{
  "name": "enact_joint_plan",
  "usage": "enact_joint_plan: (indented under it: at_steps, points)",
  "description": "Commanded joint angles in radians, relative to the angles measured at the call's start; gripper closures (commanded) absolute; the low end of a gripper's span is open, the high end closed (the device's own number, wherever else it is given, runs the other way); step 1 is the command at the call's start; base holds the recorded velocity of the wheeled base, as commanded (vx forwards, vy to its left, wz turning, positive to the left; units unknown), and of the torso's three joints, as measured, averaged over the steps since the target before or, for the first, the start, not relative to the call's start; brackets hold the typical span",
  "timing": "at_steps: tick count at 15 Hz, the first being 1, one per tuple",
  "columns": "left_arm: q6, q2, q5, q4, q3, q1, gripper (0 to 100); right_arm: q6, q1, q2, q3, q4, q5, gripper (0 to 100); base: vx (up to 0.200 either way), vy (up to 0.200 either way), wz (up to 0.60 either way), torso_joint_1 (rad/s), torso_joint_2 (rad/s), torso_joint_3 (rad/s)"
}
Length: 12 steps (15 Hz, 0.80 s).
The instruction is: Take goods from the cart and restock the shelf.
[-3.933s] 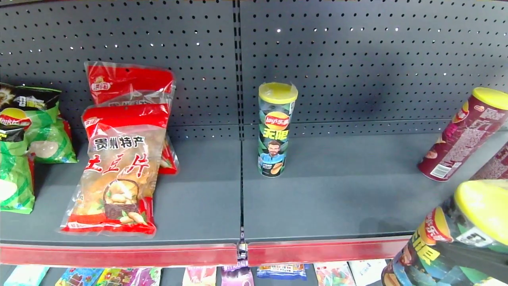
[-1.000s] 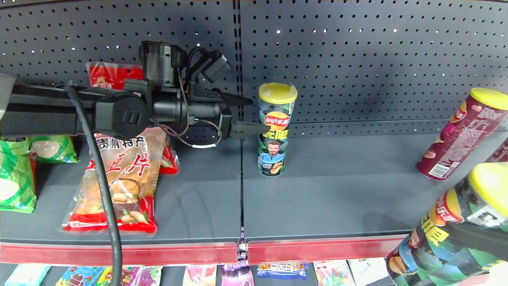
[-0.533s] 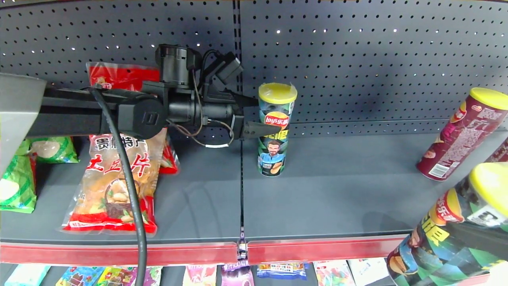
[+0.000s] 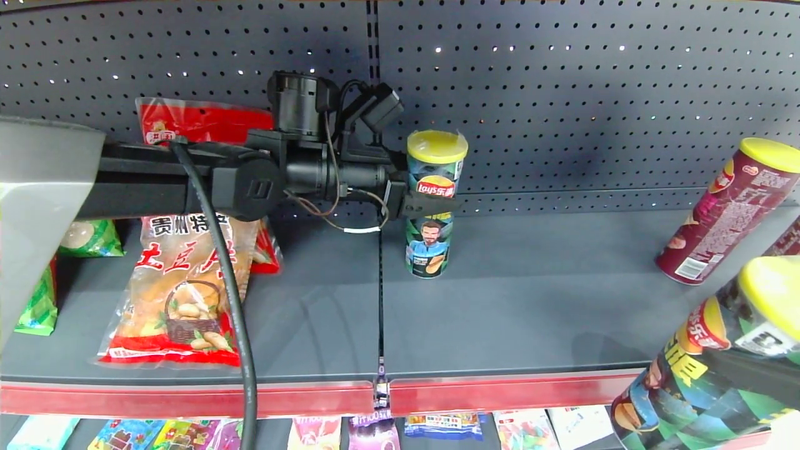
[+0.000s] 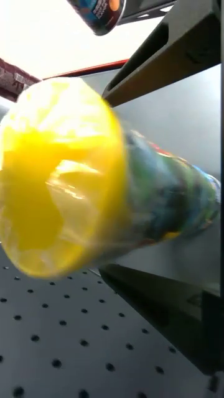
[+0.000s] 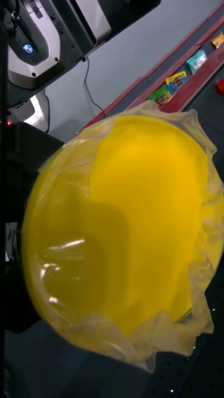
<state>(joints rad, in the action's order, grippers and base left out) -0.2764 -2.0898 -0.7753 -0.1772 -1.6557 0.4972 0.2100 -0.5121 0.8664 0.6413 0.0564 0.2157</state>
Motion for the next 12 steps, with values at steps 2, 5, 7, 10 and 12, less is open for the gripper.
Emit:
enact_joint_plan:
  at_steps: [2,5,7,10,12]
  points:
    - [0.000,-0.018,0.010,-0.001,-0.012,0.003,100,0.000,0.000,-0.001,0.001,0.000,0.001,100,0.000,0.000,0.00,0.000,0.00,0.000]
    - [0.002,-0.004,0.011,0.001,-0.001,0.004,100,0.000,0.000,0.002,0.003,-0.001,0.001,100,0.000,0.000,0.00,0.000,0.00,0.000]
    - [0.002,0.024,0.011,0.001,0.033,0.004,100,0.000,0.000,0.002,0.001,0.000,0.001,100,0.000,0.000,0.00,0.000,0.00,0.000]
    - [0.000,0.117,0.010,-0.001,0.169,0.004,100,-0.023,0.000,0.002,0.001,-0.001,0.001,100,0.000,0.000,0.00,0.000,0.00,0.000]
    - [0.003,0.182,0.010,-0.001,0.254,0.018,100,-0.023,0.000,0.002,0.000,-0.001,0.001,100,0.000,0.000,0.00,0.000,0.00,0.000]
